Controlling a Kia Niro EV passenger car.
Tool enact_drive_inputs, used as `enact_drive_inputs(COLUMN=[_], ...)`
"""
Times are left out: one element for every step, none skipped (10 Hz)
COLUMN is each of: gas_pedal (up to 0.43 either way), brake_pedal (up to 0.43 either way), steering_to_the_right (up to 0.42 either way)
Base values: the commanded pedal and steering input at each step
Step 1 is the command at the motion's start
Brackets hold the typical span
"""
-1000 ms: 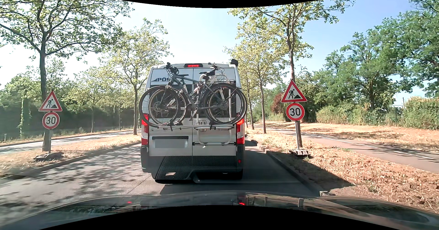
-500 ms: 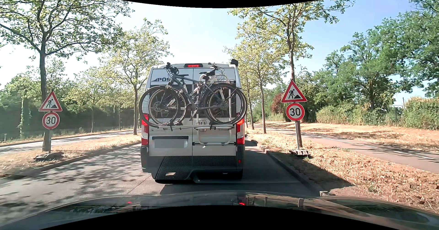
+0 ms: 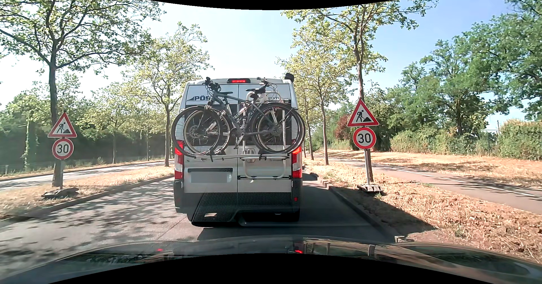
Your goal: Follow the waypoints while adhering to traffic rules and regulations
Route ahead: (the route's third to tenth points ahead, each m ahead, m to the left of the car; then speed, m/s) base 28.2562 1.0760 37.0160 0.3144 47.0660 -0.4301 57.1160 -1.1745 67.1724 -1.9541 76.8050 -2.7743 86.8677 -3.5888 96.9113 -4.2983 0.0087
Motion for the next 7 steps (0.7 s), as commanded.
enact_drive_inputs(gas_pedal=[0.000, 0.000, 0.000, 0.000, 0.000, 0.000, 0.000], brake_pedal=[0.159, 0.159, 0.159, 0.165, 0.159, 0.159, 0.165], steering_to_the_right=[-0.004, -0.004, -0.004, -0.004, -0.004, -0.005, -0.006])
